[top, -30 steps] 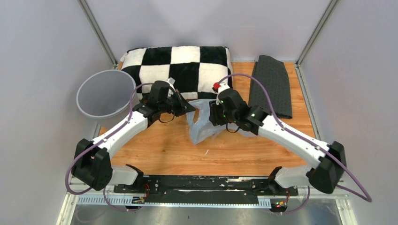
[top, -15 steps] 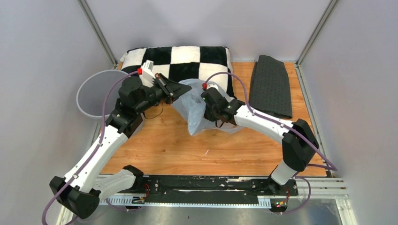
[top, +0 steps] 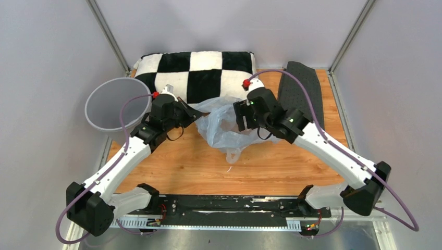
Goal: Put the trash bags into the trash bin
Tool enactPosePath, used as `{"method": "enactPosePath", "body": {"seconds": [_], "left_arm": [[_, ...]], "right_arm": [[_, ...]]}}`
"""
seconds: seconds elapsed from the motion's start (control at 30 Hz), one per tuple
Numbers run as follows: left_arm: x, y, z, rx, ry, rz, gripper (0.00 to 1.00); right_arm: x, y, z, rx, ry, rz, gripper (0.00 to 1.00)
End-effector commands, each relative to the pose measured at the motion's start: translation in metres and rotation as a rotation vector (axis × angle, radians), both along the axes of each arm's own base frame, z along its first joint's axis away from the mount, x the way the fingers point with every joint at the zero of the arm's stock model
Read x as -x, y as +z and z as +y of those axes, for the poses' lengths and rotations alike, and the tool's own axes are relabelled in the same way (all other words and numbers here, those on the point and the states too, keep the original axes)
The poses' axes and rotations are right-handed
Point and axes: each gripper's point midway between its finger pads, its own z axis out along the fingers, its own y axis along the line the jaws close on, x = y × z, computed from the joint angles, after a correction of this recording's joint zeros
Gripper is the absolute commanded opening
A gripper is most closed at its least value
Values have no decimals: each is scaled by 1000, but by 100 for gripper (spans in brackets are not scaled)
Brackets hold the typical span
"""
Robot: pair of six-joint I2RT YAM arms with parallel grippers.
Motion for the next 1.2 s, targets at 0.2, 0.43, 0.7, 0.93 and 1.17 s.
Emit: {"method": "enactPosePath", "body": {"seconds": [0.2, 0.43, 0.7, 0.93, 1.17], "left_arm": [[7, -11, 13, -47, 19, -32, 0], [18, -21, 11, -55, -33, -32, 0], [26, -16, 10, -58, -71, -56, 0], [30, -13, 12, -71, -78, -67, 0], [34, -8, 13, -73, -89, -81, 0]], "right_arm": [[31, 15, -70, 69, -131, 20, 77], [42, 41, -126, 120, -286, -48, 78], [15, 3, -169, 100, -419, 115, 78], [10, -34, -162, 40, -412, 247, 77], [14, -76, -161, -9, -436, 301, 75]]}}
